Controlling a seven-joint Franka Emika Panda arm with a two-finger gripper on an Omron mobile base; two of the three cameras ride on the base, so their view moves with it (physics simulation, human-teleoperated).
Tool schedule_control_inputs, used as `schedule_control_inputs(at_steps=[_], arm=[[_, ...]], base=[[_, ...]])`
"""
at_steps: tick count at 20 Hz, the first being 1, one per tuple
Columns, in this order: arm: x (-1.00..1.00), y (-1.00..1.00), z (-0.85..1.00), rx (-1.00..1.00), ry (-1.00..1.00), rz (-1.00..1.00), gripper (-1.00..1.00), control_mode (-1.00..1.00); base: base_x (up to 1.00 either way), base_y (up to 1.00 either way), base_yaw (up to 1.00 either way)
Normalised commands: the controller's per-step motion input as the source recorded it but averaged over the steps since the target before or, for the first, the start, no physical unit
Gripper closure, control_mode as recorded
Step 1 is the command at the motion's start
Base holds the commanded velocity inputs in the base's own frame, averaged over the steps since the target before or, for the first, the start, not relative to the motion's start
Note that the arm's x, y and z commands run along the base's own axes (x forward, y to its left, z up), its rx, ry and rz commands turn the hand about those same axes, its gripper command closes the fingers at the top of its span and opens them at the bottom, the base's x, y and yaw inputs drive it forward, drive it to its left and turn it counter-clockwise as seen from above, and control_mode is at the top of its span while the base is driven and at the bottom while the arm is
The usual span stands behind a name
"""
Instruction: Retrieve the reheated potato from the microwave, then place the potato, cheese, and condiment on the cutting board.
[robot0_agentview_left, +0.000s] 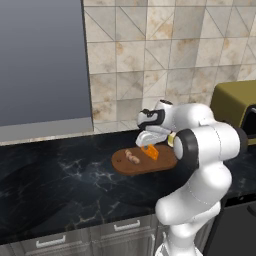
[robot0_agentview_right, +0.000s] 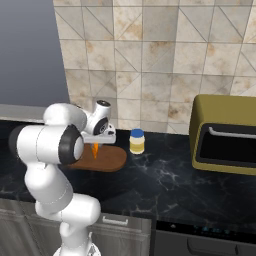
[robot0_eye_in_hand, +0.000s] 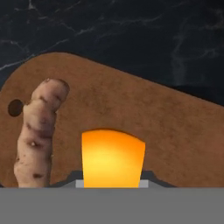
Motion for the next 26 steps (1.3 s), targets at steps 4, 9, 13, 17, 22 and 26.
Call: schedule_control_inputs(at_steps=[4, 9, 13, 17, 22, 26], arm=[[0.0, 0.01, -0.25, 0.0, 0.08, -0.03, 1.0, -1.0], [0.04, 0.09, -0.21, 0.0, 0.05, -0.06, 1.0, -1.0], [0.16, 0.09, -0.12, 0.0, 0.0, -0.06, 1.0, -1.0], [0.17, 0.11, -0.09, 0.0, 0.0, -0.05, 1.0, -1.0], [0.1, 0.21, -0.18, 0.0, 0.0, -0.02, 1.0, -1.0], [0.1, 0.25, -0.2, 0.0, 0.0, -0.01, 1.0, -1.0]], base=[[0.0, 0.0, 0.0], [0.0, 0.0, 0.0], [0.0, 0.0, 0.0], [0.0, 0.0, 0.0], [0.0, 0.0, 0.0], [0.0, 0.0, 0.0]])
